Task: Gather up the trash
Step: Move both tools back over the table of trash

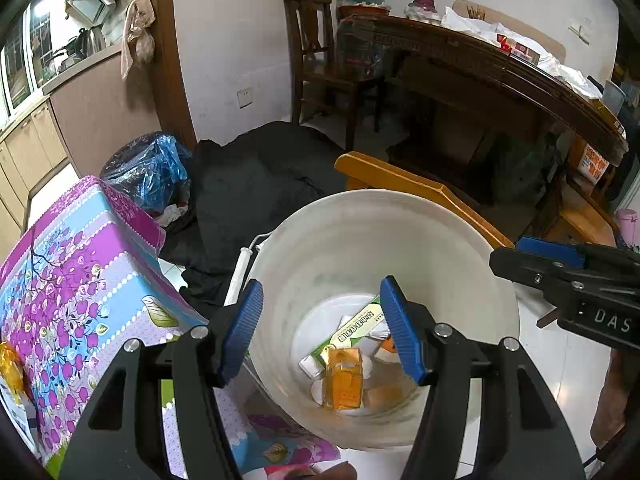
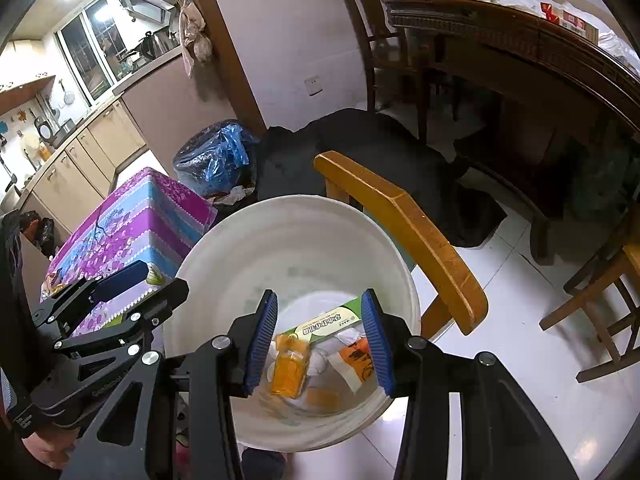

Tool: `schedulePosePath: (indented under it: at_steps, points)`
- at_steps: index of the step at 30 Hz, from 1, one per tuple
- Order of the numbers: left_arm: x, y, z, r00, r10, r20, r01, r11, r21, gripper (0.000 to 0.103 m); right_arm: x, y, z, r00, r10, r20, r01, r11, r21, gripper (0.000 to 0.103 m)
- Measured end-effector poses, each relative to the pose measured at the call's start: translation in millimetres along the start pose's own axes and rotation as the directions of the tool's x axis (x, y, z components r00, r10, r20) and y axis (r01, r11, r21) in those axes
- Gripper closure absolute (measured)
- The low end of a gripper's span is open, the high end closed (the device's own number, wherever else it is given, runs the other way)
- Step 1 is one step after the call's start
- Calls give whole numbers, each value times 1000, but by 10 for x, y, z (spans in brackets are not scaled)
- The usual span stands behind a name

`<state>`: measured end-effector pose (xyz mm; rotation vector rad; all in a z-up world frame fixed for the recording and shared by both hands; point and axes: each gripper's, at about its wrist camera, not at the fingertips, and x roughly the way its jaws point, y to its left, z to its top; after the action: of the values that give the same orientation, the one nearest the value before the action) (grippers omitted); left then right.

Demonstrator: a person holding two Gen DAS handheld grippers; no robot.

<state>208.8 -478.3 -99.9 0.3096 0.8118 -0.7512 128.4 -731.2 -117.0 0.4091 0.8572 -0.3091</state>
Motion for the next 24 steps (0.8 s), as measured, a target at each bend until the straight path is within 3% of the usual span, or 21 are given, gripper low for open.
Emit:
schedulePosePath:
  at_steps: [15, 20, 24]
  points:
    - [-252, 58, -85, 999, 5, 32, -5, 1000, 4, 45, -279, 178, -38, 998, 21, 52, -20, 999, -33, 58]
    - [-555, 241, -204, 997, 27, 79, -28, 1000, 14, 45, -574, 438, -141, 990, 37, 137, -27, 997, -77, 58]
    - [-967, 582, -426, 988, 71, 138, -72, 997, 1, 45, -851, 838, -342, 967, 107, 229, -73, 986, -153, 56]
